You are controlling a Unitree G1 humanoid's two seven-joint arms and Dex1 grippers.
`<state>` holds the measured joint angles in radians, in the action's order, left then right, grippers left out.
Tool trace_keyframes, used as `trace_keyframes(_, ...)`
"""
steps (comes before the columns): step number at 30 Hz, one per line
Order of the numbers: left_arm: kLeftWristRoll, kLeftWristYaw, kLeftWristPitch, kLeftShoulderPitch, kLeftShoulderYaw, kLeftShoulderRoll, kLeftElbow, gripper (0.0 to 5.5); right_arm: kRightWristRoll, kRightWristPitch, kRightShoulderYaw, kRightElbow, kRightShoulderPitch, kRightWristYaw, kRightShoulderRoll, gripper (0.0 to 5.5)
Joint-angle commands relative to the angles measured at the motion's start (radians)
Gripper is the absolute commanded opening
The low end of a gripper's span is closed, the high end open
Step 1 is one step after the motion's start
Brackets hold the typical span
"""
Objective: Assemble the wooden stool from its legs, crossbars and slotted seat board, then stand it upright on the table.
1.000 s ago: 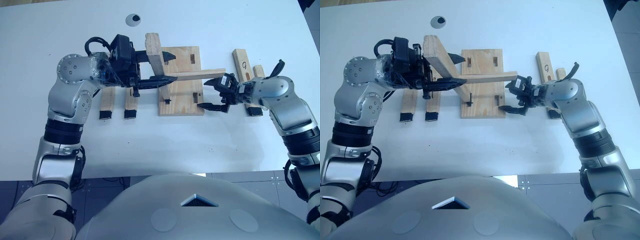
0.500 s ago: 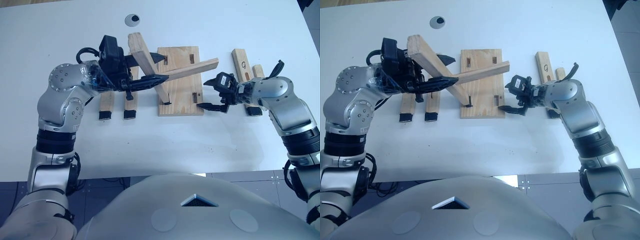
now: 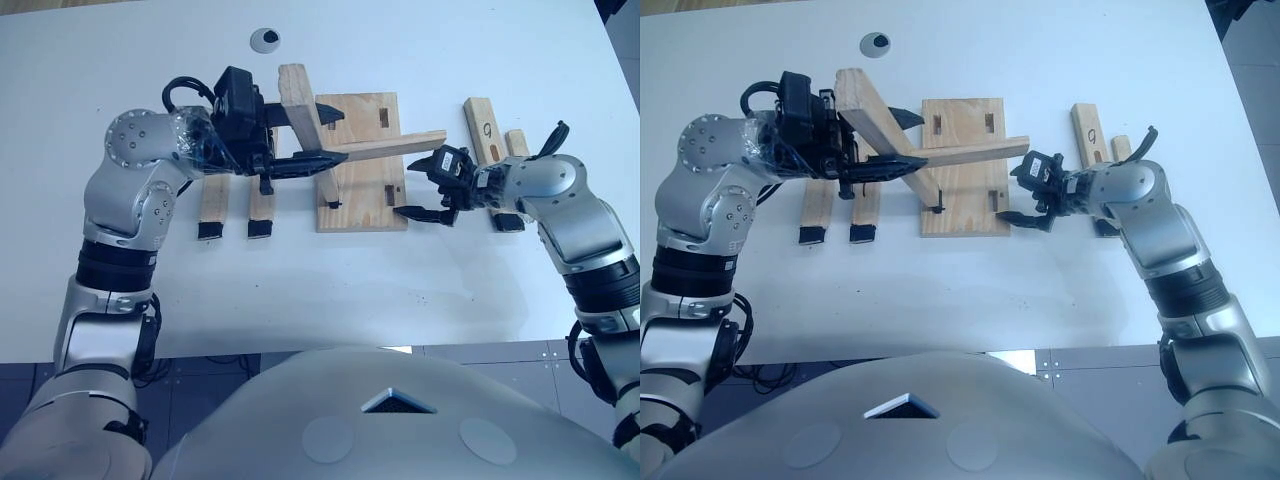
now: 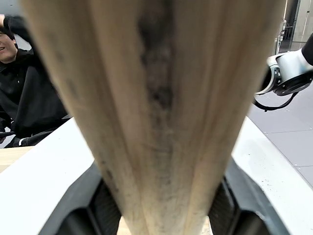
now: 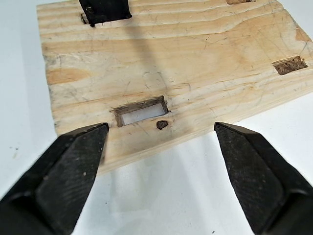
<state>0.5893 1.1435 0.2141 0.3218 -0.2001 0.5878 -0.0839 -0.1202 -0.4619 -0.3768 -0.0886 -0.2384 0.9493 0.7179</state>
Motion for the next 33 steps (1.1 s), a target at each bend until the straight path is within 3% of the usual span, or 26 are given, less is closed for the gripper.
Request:
trace_keyframes(1, -0.059, -0.009, 0.112, -0.071, -0.029, 0.043, 0.053, 2.01, 0.057, -0.065, -0.09, 0.041, 0.099, 0.0, -0.002, 3.99)
trace_keyframes(18, -0.047, -0.006, 0.189, -0.073, -0.018, 0.125, -0.063, 2.01, 0.059, -0.057, -0.086, 0.051, 0.105, -0.008, -0.004, 3.99)
trace_keyframes(26, -0.057, -0.019, 0.206, -0.038, -0.05, 0.11, -0.09, 2.01, 0.061, -0.053, -0.09, 0.06, 0.101, -0.01, -0.008, 3.99)
trace_keyframes(33, -0.059, 0.007, 0.263, 0.0, -0.049, 0.175, -0.152, 2.01, 0.061, -0.051, -0.092, 0.052, 0.121, -0.025, -0.014, 3.99)
